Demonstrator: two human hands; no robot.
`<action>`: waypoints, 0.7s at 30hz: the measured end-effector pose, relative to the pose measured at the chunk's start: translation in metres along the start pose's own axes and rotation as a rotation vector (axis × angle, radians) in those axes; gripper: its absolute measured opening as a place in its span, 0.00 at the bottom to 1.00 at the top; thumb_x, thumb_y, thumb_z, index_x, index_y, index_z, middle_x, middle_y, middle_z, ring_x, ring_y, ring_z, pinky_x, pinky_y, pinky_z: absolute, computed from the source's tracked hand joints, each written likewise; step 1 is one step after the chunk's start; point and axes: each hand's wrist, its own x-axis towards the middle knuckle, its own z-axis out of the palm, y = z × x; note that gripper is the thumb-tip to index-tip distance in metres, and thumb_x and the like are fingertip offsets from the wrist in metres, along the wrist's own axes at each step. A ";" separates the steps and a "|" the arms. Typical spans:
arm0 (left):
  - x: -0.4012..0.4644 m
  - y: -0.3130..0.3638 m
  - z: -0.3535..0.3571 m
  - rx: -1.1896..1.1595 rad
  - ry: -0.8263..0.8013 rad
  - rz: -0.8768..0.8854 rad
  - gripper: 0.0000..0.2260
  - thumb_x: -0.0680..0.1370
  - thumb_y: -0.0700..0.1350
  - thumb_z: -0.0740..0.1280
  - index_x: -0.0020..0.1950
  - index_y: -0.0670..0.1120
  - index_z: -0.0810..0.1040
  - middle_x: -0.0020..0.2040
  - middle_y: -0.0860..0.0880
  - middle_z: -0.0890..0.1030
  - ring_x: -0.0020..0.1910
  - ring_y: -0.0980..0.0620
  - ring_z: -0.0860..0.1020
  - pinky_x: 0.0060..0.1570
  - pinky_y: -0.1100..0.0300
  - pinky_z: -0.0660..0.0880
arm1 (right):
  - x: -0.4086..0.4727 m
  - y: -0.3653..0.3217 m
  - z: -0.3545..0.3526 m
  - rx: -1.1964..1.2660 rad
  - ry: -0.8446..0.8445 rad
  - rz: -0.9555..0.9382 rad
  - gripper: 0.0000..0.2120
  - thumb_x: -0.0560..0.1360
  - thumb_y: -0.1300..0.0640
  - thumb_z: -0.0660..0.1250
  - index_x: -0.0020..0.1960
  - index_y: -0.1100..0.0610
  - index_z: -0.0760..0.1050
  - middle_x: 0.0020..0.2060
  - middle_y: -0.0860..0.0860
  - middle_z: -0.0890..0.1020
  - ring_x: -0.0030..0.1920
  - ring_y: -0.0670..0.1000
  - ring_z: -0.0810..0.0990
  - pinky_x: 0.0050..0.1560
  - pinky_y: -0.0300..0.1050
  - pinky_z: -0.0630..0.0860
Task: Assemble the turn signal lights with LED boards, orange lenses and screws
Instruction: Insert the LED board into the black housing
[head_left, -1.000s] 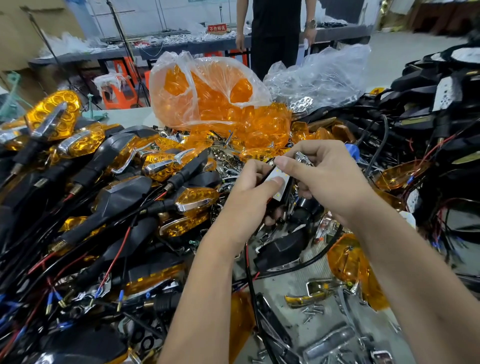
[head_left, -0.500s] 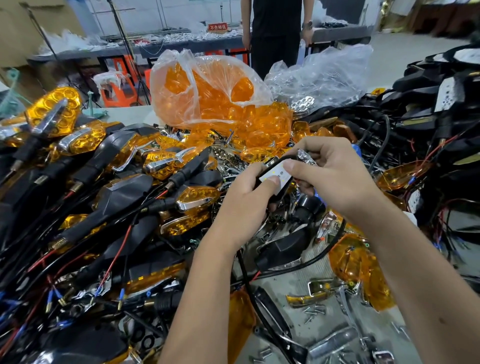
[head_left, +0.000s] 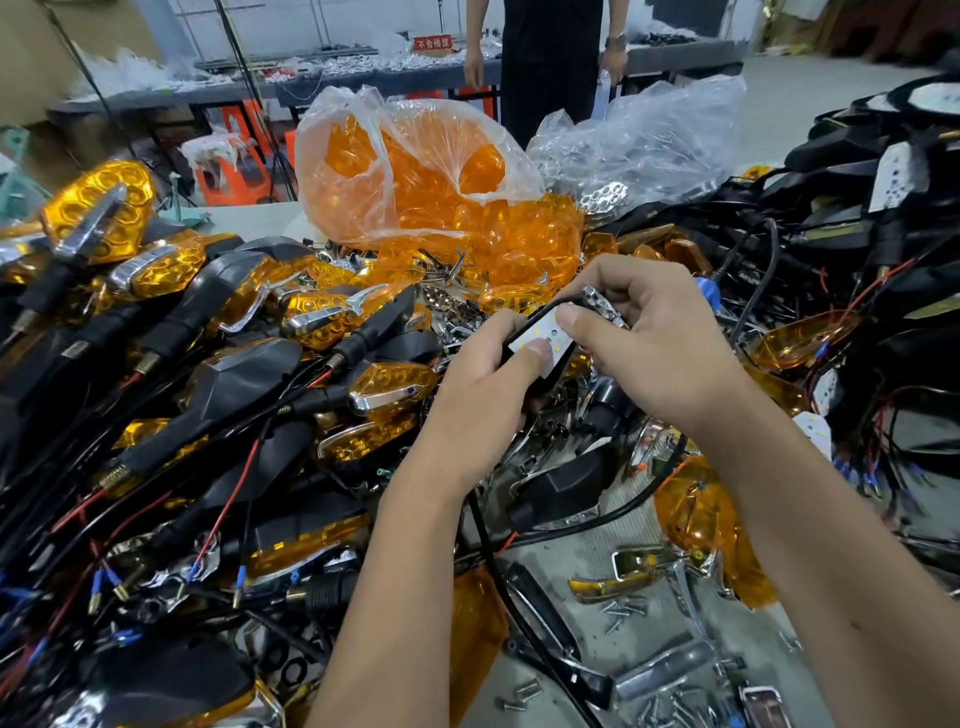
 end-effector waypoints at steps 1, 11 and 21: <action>0.000 0.001 0.000 -0.010 0.001 0.000 0.13 0.85 0.45 0.62 0.41 0.57 0.73 0.37 0.52 0.71 0.38 0.48 0.68 0.31 0.58 0.62 | 0.000 -0.001 0.000 -0.001 0.004 -0.008 0.04 0.80 0.61 0.70 0.46 0.57 0.81 0.35 0.52 0.79 0.33 0.46 0.73 0.37 0.44 0.72; -0.002 0.003 -0.003 -0.083 -0.137 -0.060 0.06 0.81 0.47 0.62 0.51 0.44 0.70 0.35 0.45 0.78 0.29 0.47 0.73 0.28 0.56 0.70 | 0.000 -0.007 -0.007 -0.024 -0.072 0.018 0.05 0.79 0.63 0.71 0.45 0.57 0.82 0.29 0.43 0.77 0.30 0.42 0.72 0.33 0.35 0.70; -0.002 0.005 -0.005 -0.205 -0.289 -0.151 0.14 0.79 0.45 0.60 0.62 0.42 0.71 0.39 0.43 0.80 0.29 0.46 0.74 0.26 0.59 0.68 | -0.004 -0.012 -0.010 0.056 -0.261 0.045 0.03 0.80 0.66 0.70 0.48 0.63 0.82 0.37 0.59 0.85 0.28 0.56 0.84 0.32 0.52 0.83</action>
